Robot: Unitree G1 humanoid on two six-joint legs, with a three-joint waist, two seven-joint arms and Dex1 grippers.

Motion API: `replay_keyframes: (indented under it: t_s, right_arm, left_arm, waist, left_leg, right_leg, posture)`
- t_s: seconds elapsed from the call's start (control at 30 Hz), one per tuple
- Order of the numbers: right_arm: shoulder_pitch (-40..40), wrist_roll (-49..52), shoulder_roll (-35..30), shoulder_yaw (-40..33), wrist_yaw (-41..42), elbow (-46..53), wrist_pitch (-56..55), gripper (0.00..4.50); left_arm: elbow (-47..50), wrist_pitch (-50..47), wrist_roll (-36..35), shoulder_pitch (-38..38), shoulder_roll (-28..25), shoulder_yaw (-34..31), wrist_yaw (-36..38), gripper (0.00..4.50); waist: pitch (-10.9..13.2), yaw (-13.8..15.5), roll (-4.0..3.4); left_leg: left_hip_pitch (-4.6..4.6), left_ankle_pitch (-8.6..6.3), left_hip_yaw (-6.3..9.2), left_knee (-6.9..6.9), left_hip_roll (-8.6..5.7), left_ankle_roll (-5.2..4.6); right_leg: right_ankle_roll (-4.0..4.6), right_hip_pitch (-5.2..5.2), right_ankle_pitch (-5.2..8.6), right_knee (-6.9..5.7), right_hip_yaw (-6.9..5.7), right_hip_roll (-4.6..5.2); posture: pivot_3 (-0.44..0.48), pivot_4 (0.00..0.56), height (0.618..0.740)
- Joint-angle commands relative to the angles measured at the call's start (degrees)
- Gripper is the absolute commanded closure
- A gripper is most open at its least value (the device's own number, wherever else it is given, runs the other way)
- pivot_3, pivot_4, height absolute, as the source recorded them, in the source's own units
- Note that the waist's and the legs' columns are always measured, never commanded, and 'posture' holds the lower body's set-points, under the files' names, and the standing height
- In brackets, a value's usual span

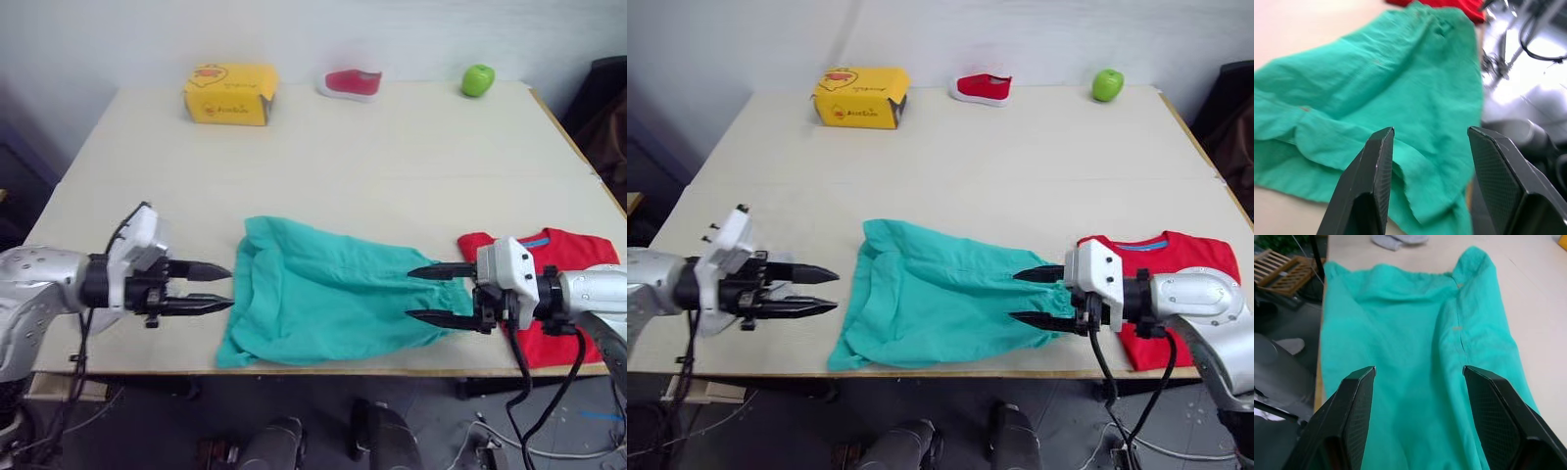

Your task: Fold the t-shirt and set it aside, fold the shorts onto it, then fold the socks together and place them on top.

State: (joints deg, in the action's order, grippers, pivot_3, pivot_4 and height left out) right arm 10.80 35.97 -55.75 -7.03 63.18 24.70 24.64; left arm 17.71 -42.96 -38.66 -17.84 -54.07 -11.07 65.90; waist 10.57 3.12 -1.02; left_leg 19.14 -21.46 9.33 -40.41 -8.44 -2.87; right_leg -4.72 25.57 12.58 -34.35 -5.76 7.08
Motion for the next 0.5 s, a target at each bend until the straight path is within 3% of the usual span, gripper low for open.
replay_keyframes:
  t_s: [0.03,0.1,0.2,0.37,0.4,0.5]
  right_arm:
    - [2.71,1.13,2.15,-0.16,-3.73,-0.45,3.57,1.61]
    - [4.8,-0.34,4.45,0.73,-6.42,-1.73,4.29,1.79]
    - [7.65,3.05,8.07,0.69,-8.89,-1.4,7.84,2.58]
    - [11.44,-0.09,13.76,6.03,-12.8,-1.93,9.44,4.32]
    - [11.71,-1.43,14.47,7.32,-13.23,-2.36,9.06,4.5]
    - [11.91,-5.66,15.91,10.48,-14.66,-4.06,8.14,4.5]
  left_arm:
    - [-2.49,2.14,2.72,-4.76,3.39,3.98,-3.44,1.99]
    - [-4.41,3.2,4.01,-6.95,5.65,6.18,-3.98,1.96]
    - [-8.27,5.36,6.55,-11.01,9.24,10.71,-3.74,2.57]
    - [-16.13,11.22,14.1,-15.76,14.72,18.96,-3.61,4.11]
    - [-17.79,12.81,15.75,-16.42,15.65,20.33,-3.49,4.47]
    - [-22.9,15.91,19.33,-18.62,18.5,23.01,-3.8,4.49]
  waist:
    - [0.0,0.7,0.02]
    - [-0.01,1.01,0.05]
    - [-0.01,0.96,0.05]
    - [-0.01,0.4,0.08]
    - [-0.02,0.25,0.1]
    - [-0.02,-0.15,0.13]
  left_leg:
    - [-0.03,-0.01,-0.07,0.01,0.05,0.02]
    - [-0.07,-0.07,-0.32,0.17,0.3,0.11]
    - [0.05,-0.07,-0.7,0.43,0.43,0.11]
    - [0.19,-0.1,-1.3,0.46,0.47,0.05]
    - [0.17,-0.1,-1.41,0.46,0.47,0.03]
    - [0.13,-0.08,-1.62,0.43,0.46,-0.03]
  right_leg:
    - [-0.01,0.0,-0.03,0.19,0.26,-0.09]
    - [-0.12,0.09,-0.09,0.45,0.97,-0.53]
    - [-0.1,0.49,-0.09,0.33,1.34,-0.67]
    - [-0.14,0.91,-0.11,0.27,1.75,-0.73]
    - [-0.2,0.92,-0.15,0.28,1.86,-0.75]
    - [-0.29,0.94,-0.24,0.27,2.13,-0.79]
  posture:
    - [0.0,0.15,0.74]
    - [0.0,0.15,0.74]
    - [0.0,0.15,0.74]
    - [0.0,0.15,0.74]
    - [0.0,0.15,0.74]
    - [0.0,0.15,0.74]
